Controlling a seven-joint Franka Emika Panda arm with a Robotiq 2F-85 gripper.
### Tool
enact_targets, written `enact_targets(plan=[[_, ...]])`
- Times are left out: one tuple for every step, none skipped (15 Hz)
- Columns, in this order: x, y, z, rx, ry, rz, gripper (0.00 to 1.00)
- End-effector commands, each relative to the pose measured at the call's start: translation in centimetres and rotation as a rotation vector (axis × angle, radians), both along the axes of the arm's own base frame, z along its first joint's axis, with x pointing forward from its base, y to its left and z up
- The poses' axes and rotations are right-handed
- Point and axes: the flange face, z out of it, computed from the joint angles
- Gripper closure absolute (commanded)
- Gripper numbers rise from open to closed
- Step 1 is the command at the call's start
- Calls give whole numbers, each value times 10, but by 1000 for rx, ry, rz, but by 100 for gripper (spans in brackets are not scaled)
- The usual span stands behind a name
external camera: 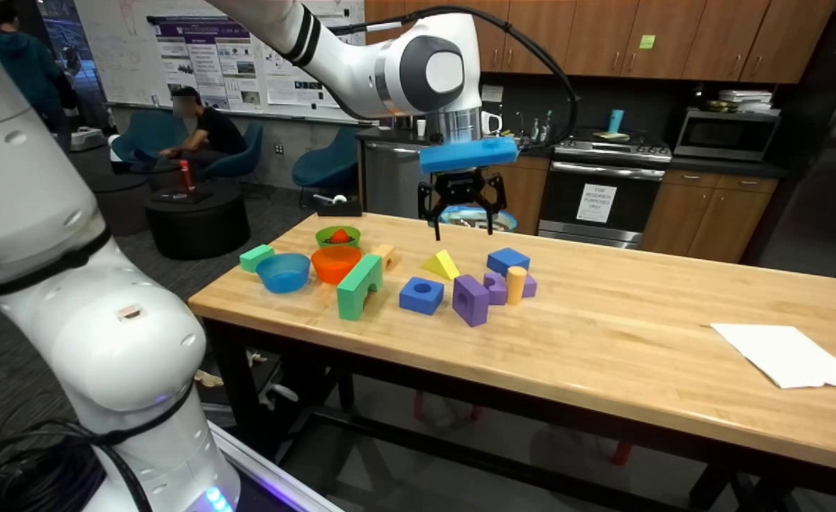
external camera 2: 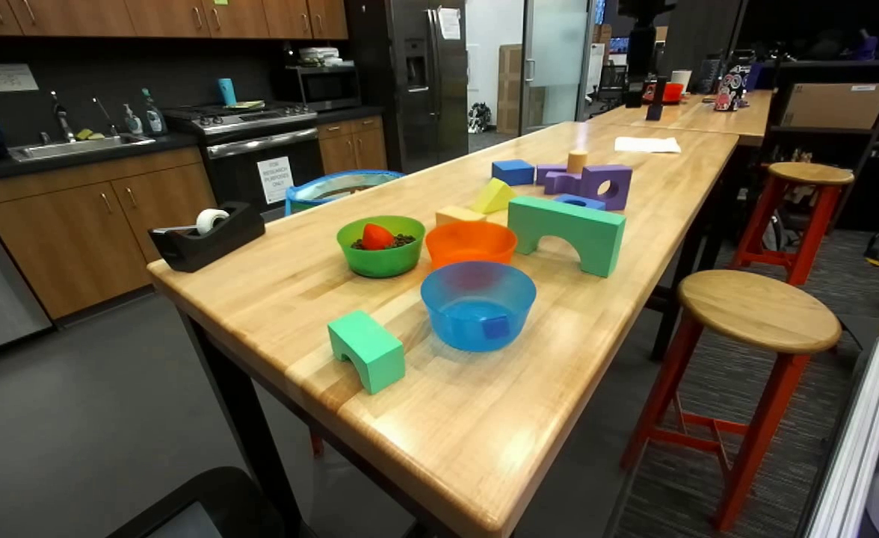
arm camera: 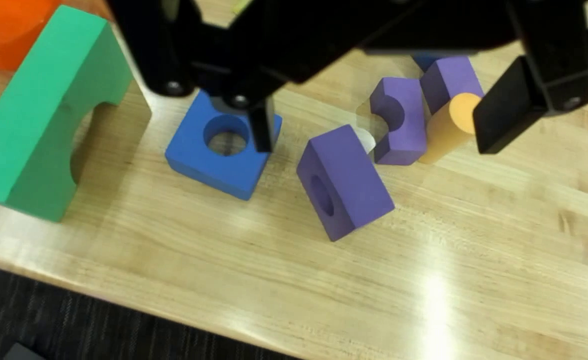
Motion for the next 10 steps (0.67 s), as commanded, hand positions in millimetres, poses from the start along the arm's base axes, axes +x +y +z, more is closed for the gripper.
enact_targets(plan=[[7,-17,1,-16,0,85,0],[8,-19,-2,-21,3,107,0],[7,-19,-6,-21,6,124,0],[6,-17,-9,-26,6,126,0],[4,-15,-11,-31,-4,121,0],[1,-10,-12,-59,-26,102,0],[7,-12,-10,-27,0,104,0],[7,-11,-12,-34,-8,105,0],[7,-10,-14,-36,-12,105,0],[7,-10,-15,-36,-14,106,0]])
